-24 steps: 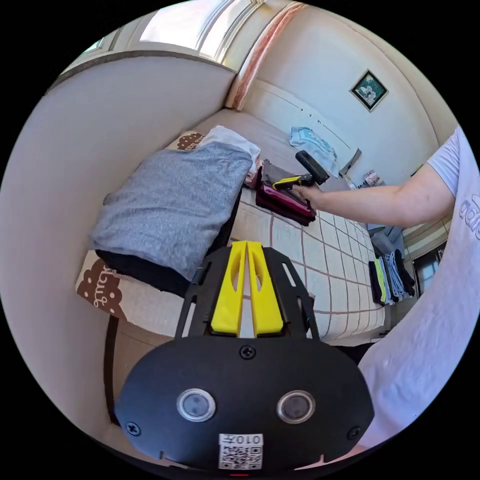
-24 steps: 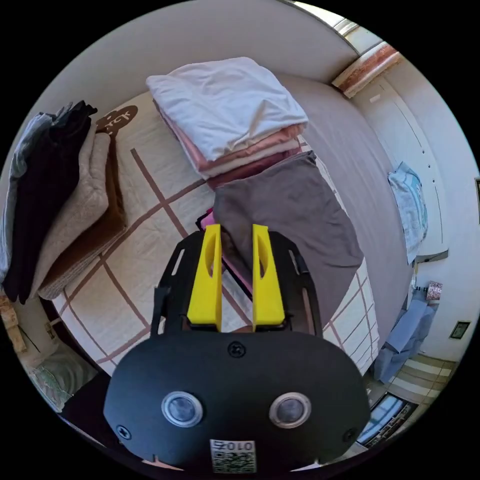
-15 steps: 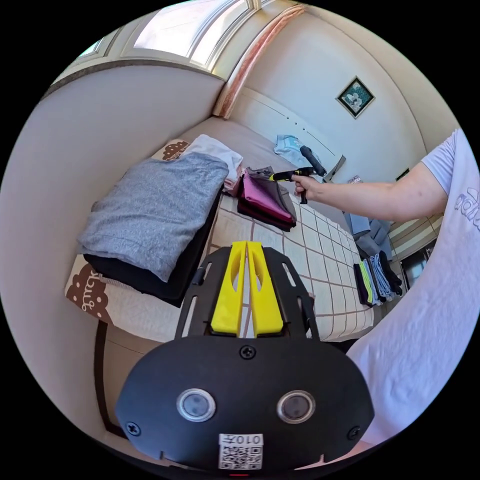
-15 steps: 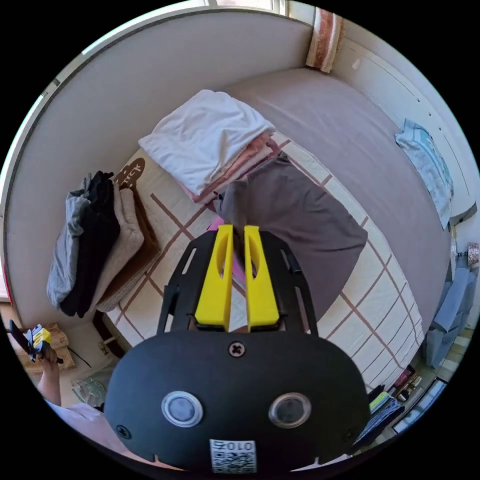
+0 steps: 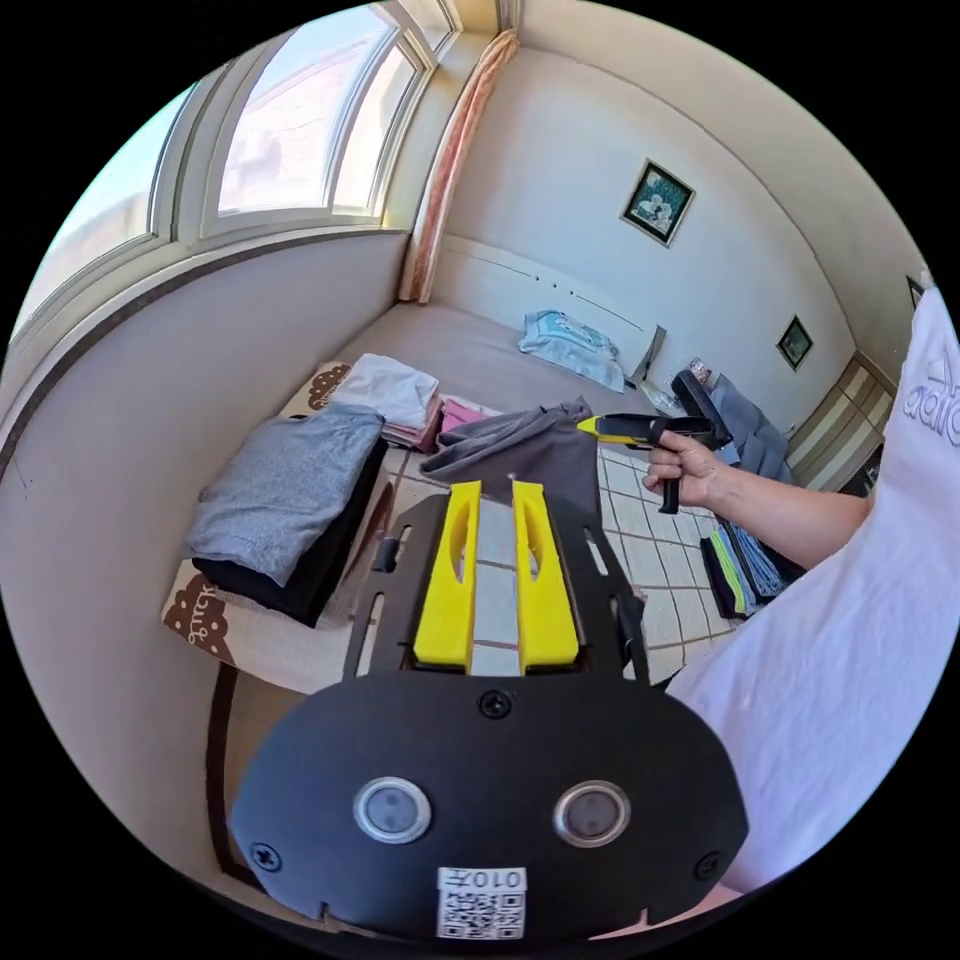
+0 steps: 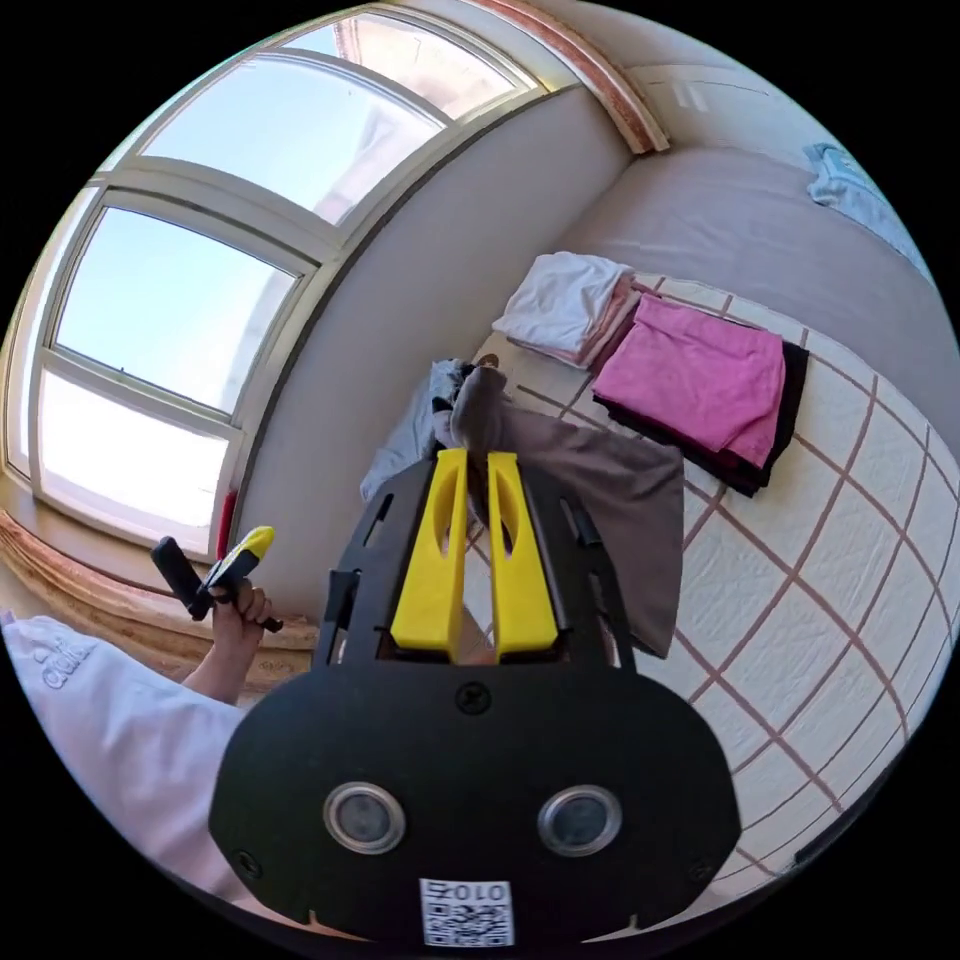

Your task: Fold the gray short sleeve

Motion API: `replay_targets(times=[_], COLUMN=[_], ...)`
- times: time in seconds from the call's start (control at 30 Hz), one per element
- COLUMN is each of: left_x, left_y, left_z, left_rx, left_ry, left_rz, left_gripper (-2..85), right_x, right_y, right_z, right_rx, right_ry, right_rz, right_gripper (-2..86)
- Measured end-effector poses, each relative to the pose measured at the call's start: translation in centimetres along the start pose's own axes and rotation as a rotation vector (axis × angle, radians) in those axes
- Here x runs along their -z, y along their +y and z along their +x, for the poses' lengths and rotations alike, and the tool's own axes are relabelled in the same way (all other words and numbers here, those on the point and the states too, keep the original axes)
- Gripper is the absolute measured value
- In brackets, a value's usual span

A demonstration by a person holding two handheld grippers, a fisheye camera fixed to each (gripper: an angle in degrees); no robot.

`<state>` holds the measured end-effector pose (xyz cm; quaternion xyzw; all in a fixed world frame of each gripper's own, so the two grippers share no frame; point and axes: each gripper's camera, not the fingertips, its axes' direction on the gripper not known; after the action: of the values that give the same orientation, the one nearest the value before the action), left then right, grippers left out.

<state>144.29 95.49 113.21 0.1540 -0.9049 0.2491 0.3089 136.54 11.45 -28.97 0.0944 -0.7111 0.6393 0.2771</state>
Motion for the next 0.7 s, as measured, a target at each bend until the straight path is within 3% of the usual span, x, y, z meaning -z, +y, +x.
replay_targets(times=[0.27, 0.6, 0.7], left_x=[-6.9, -3.5, -3.2], left_y=[-1.6, -10.3, -11.0], left_z=[9.1, 14.5, 14.9], left_rx=[-0.119, -0.338, -0.362], left_ry=[0.226, 0.07, 0.117], left_rz=[-0.155, 0.076, 0.111], left_gripper=[9.0, 1.3, 0.3], right_x=[6.6, 18.4, 21.3], right_y=[8.3, 13.0, 16.2], right_z=[-2.1, 0.2, 2.3], right_rx=[0.208, 0.304, 0.3], right_ry=[-0.366, -0.455, -0.52], right_rz=[-0.112, 0.092, 0.172], right_gripper=[4.6, 3.8, 3.8])
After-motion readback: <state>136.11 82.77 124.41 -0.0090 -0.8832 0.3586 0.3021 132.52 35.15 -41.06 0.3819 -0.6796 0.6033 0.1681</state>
